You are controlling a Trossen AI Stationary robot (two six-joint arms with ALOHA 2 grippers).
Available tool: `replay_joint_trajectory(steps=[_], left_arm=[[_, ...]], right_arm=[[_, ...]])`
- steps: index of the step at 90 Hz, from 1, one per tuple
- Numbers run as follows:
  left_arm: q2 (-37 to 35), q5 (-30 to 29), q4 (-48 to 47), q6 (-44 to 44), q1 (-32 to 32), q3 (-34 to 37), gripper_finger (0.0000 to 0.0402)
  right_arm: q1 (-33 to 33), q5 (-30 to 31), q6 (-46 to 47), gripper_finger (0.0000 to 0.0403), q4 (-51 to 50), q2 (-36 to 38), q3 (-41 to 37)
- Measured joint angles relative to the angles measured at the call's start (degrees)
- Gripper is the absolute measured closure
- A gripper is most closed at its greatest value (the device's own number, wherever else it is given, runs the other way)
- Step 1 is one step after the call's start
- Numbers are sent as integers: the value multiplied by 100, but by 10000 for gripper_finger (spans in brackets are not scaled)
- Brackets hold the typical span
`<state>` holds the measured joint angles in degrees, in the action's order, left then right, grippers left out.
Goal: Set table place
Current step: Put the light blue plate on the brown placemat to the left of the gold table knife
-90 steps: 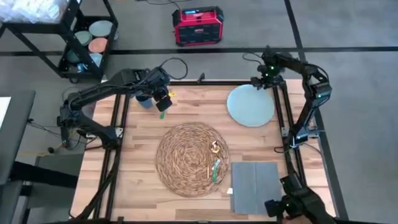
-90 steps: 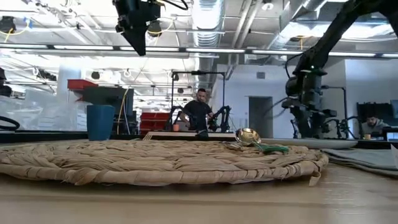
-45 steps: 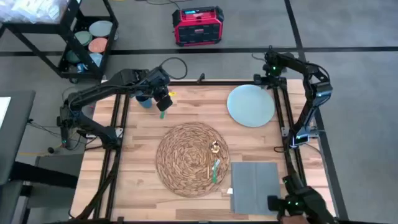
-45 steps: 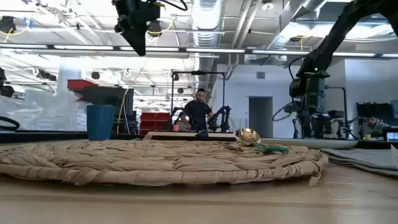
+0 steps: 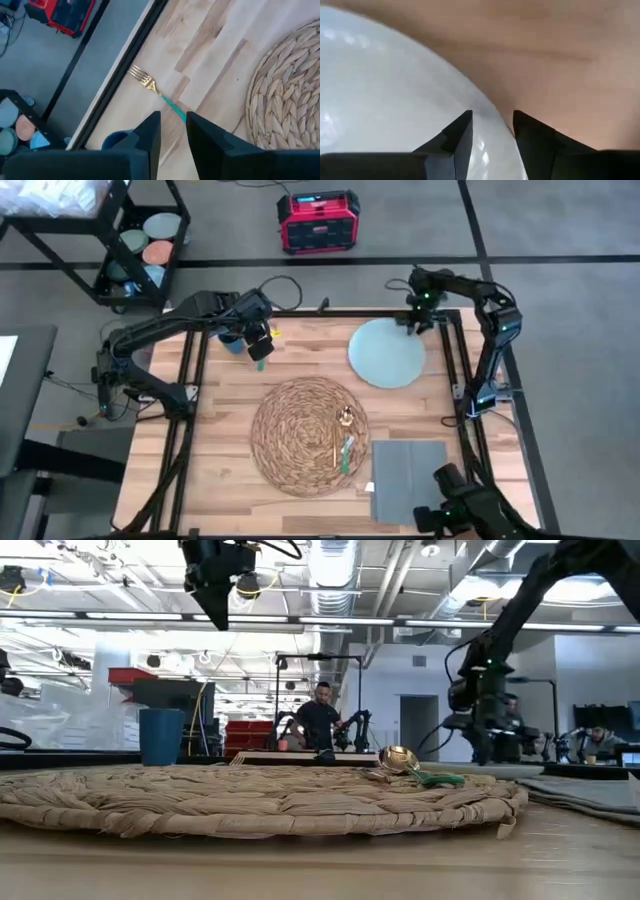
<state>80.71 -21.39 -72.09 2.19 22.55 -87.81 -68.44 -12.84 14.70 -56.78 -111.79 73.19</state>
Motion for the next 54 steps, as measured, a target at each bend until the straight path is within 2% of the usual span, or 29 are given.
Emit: replay_joint_trajectory(steps=[5,13,17,38,54], left_arm=[[0,0,1,-82,0,0,325],[0,0,2,-134,0,0,325],[0,0,1,-129,0,0,325],[0,0,-49,-61,0,0,325],[0,2,-216,-40,0,0,325]], right_arm=[[19,-55,-23,306,43,0,6],[16,-79,-179,371,17,0,6],[21,-91,-278,388,-1,2,6],[137,-133,-331,401,-153,4,167],[324,-293,-694,403,-768,50,1018]])
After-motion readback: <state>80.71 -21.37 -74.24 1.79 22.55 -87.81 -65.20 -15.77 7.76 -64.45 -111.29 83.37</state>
